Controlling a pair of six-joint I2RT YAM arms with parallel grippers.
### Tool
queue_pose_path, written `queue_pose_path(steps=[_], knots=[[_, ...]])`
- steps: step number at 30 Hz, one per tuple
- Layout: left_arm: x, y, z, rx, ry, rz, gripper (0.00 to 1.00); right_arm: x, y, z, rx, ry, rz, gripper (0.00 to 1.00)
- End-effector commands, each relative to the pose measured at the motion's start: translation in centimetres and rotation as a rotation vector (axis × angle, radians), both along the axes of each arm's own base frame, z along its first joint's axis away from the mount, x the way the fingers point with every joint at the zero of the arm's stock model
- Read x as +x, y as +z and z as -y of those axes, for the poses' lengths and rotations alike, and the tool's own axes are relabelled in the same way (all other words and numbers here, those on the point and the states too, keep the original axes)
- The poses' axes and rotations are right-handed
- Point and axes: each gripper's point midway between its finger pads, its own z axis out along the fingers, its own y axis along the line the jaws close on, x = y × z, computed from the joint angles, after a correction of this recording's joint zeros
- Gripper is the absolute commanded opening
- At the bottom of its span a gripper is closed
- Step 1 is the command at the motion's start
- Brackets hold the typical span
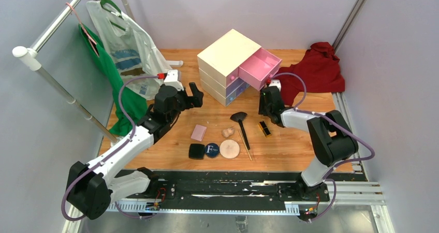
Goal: Organize the makeup
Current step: Pick up the makeup brush from the center of the board.
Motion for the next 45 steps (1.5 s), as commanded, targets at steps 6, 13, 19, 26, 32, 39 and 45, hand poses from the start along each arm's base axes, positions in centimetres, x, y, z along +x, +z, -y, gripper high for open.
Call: queue_pose_path(steps=[6, 13, 19, 26, 32, 39, 45], knots=[[0.5, 0.5, 0.2, -0.006, 0.005, 0.029, 0.98, 3.3, 0.5, -1.0, 0.014, 0.034, 0.027, 0.39], [0.5, 0.5, 0.2, -0.005, 0.004, 0.03, 0.98, 4.6, 0.1, -0.5, 0.014, 0.021, 0.011, 0.37], [0.5, 0.5, 0.3, -0.005, 0.004, 0.03, 0.98, 5.3, -0.4, 0.0, 0.006, 0.011, -0.01, 0.29], [0.4, 0.6, 0.2, -0.005, 0.005, 0.03, 0.98, 4.6, -0.2, 1.7, -0.039, -0.04, -0.017, 0.01], [0.4, 0.7, 0.2, -0.008, 0.002, 0.034, 0.98, 3.0, 3.0, 3.2, -0.059, -0.076, 0.033, 0.01], [0.2, 1.1, 0.2, -0.015, -0.001, 0.043, 0.98, 1.0, 7.3, 5.4, -0.117, -0.13, 0.064, 0.01], [-0.2, 1.6, 0.1, -0.026, -0.006, 0.055, 0.98, 0.3, 11.7, 8.9, -0.236, -0.248, 0.09, 0.01]])
